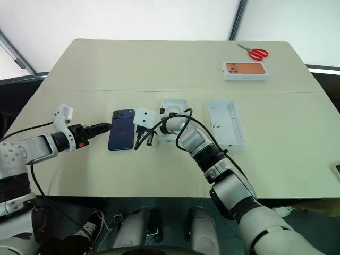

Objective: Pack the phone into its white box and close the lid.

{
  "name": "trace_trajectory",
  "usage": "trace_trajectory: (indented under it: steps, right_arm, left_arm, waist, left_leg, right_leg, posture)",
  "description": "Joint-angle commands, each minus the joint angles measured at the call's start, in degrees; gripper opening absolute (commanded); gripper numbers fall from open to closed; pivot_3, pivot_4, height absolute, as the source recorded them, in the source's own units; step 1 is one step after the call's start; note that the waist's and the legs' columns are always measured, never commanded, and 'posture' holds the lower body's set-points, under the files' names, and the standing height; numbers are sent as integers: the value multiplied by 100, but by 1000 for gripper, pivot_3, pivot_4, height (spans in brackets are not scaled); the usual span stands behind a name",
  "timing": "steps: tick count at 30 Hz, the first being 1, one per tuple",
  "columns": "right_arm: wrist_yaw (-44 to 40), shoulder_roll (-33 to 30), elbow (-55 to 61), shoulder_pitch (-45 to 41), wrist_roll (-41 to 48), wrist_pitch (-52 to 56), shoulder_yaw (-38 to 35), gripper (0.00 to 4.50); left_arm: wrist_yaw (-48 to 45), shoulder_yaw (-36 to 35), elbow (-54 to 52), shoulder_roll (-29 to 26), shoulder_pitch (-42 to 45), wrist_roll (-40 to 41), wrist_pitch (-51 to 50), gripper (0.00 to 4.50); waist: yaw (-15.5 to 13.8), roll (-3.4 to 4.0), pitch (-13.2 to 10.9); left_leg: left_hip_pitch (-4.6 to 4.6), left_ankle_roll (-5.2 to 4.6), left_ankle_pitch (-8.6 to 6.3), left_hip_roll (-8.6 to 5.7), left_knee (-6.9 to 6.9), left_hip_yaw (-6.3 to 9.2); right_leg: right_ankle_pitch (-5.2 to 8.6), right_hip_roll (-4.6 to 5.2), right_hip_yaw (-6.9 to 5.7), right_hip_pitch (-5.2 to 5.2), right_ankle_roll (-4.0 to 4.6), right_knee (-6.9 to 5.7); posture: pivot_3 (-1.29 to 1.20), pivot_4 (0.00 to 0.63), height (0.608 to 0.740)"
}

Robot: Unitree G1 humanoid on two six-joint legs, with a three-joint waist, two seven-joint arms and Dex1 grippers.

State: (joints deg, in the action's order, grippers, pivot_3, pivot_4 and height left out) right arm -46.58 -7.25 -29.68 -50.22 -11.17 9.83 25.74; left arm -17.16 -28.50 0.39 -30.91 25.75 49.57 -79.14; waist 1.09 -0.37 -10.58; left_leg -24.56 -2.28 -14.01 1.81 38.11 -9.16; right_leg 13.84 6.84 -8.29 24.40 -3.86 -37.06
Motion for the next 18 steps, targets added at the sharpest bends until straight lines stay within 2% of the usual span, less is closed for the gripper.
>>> trace_trajectory:
  steps: [1,18]
  right_arm:
    - [-33,98,-11,-188,-74,-27,60,64]
    - [172,383,-310,-179,-268,-90,57,64]
  left_arm:
    - [175,43,-35,122,92,-95,-20,4500]
    - [340,518,217,1042,324,-462,-218,4500]
  waist:
    - [7,0,0]
    - [-48,8,15]
  left_leg:
    - [1,2,1,0,-1,0]
    - [9,5,1,-6,-4,0]
  right_leg:
    - [0,0,0,0,0,0]
    - [0,6,0,-8,0,-2]
  posture:
    - [0,150,738]
    - [0,150,738]
